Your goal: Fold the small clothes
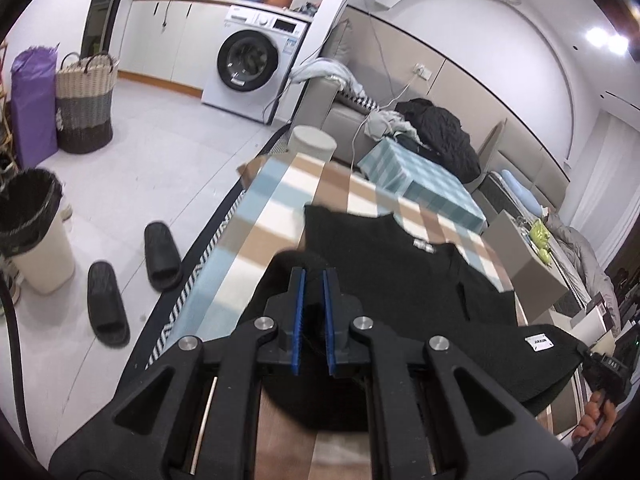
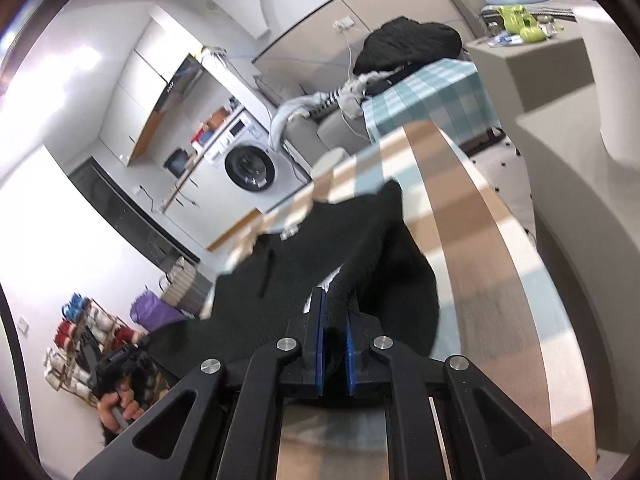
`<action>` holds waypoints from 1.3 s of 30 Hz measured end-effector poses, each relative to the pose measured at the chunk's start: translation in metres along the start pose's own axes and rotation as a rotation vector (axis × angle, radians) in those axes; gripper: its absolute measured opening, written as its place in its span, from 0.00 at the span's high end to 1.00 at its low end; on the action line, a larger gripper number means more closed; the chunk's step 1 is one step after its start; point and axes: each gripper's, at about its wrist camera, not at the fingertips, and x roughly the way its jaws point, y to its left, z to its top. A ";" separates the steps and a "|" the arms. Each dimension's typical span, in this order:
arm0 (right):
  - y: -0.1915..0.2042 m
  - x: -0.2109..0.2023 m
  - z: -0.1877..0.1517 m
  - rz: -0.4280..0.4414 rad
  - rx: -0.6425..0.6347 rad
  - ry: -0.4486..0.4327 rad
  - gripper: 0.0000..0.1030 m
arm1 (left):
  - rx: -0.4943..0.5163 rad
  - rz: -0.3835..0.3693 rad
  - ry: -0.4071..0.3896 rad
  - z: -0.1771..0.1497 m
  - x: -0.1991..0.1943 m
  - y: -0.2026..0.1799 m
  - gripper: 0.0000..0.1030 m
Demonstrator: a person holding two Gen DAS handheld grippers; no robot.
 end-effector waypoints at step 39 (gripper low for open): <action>0.020 0.166 0.072 -0.269 -0.185 0.161 0.53 | -0.128 -0.057 0.306 0.042 0.208 0.012 0.97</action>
